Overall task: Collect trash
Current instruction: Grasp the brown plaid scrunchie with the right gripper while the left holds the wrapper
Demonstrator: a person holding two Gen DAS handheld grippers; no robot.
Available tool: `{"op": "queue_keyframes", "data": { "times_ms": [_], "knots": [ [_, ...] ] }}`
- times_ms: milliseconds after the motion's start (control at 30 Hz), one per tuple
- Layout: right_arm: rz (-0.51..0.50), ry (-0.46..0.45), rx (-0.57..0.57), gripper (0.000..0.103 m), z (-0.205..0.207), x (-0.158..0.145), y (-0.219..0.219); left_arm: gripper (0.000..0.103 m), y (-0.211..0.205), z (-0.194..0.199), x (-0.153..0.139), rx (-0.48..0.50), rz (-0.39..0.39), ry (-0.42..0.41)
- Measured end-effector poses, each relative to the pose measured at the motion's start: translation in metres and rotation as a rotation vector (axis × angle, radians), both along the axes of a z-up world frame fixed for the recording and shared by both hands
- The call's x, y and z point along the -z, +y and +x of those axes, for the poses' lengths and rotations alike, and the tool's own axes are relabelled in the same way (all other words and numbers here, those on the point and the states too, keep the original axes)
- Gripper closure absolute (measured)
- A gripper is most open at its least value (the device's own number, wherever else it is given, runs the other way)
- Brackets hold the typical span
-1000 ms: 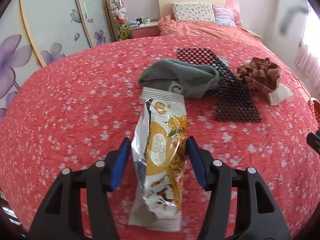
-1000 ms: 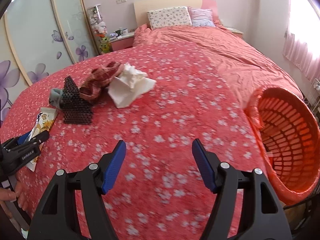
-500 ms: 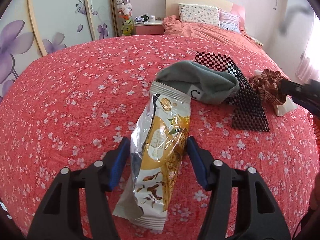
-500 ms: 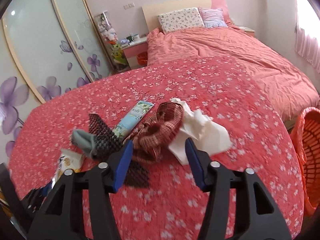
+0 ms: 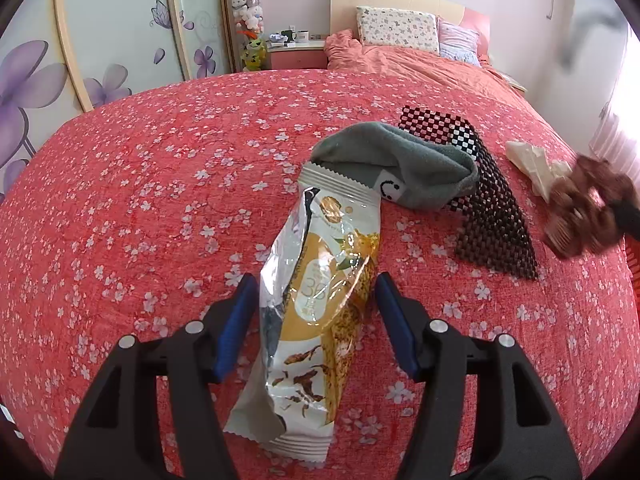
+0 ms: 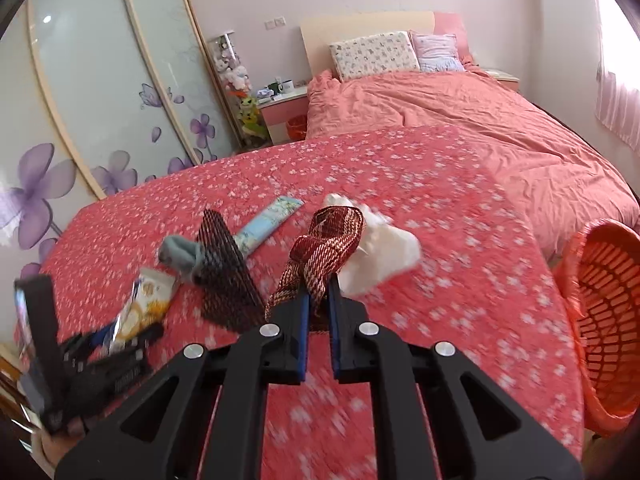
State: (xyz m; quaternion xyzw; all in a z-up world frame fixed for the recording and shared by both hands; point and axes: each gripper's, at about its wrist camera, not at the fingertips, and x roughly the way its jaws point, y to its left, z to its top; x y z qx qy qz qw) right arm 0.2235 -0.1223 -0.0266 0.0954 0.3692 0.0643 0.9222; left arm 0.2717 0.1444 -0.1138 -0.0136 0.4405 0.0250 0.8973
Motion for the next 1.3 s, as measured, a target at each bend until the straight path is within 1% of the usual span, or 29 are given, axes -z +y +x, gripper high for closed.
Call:
{"op": "queue_keyframes", "data": {
  "times_ms": [133,200,267,300,333,367,400,433,500,600,733,767,900,933,1033,1167,1267,1300],
  "knots": [
    [-0.015,0.041,0.003,0.094,-0.015,0.009,-0.018,0.043,-0.002,0.0,0.0,0.004,0.003,-0.001],
    [-0.063,0.073,0.005,0.093,-0.019,0.017,-0.023,0.043,-0.002,0.0,0.0,0.014,0.008,-0.001],
    [-0.087,0.087,0.008,0.08,-0.022,0.022,-0.027,0.043,-0.003,-0.001,0.0,0.03,0.003,-0.001],
    [-0.093,0.089,0.011,0.065,-0.022,0.023,-0.03,0.043,-0.003,-0.003,0.0,0.038,-0.001,-0.001],
    [-0.096,0.082,0.016,0.058,-0.022,0.023,-0.031,0.043,-0.003,-0.004,0.0,0.05,-0.013,-0.002],
    [-0.099,0.075,0.022,0.044,-0.02,0.021,-0.032,0.043,-0.003,-0.006,-0.001,0.057,-0.023,-0.002],
    [-0.1,0.066,0.027,0.035,-0.019,0.021,-0.032,0.043,-0.003,-0.008,-0.001,0.063,-0.033,-0.003],
    [-0.101,0.062,0.028,0.029,-0.016,0.02,-0.031,0.043,-0.003,-0.01,-0.001,0.07,-0.045,-0.002],
    [-0.119,0.063,0.024,0.024,-0.009,0.022,-0.025,0.043,-0.004,-0.012,-0.001,0.074,-0.048,-0.003],
    [-0.168,0.092,0.013,0.022,-0.001,0.034,-0.014,0.043,-0.003,-0.012,-0.001,0.074,-0.044,-0.002],
    [-0.235,0.145,0.012,0.022,0.01,0.049,-0.004,0.045,-0.001,-0.013,0.001,0.066,-0.039,-0.002],
    [-0.235,0.152,0.017,0.022,0.011,0.051,-0.004,0.045,-0.001,-0.014,0.001,0.067,-0.035,-0.002],
    [-0.209,0.147,0.05,0.035,0.013,0.047,-0.011,0.048,0.0,-0.013,0.0,0.071,-0.024,-0.003],
    [-0.203,0.149,0.057,0.036,0.014,0.047,-0.013,0.048,0.0,-0.013,0.0,0.071,-0.019,-0.004],
    [-0.193,0.146,0.067,0.036,0.013,0.052,-0.015,0.048,-0.002,-0.012,0.001,0.07,0.005,-0.007],
    [-0.19,0.139,0.072,0.036,0.01,0.054,-0.015,0.048,-0.003,-0.012,0.001,0.069,0.005,-0.007],
    [-0.182,0.139,0.073,0.035,0.009,0.054,-0.016,0.045,-0.005,-0.012,0.001,0.071,0.005,-0.006],
    [-0.181,0.138,0.071,0.035,0.009,0.054,-0.016,0.042,-0.006,-0.012,0.002,0.073,0.005,-0.004]
  ]
}}
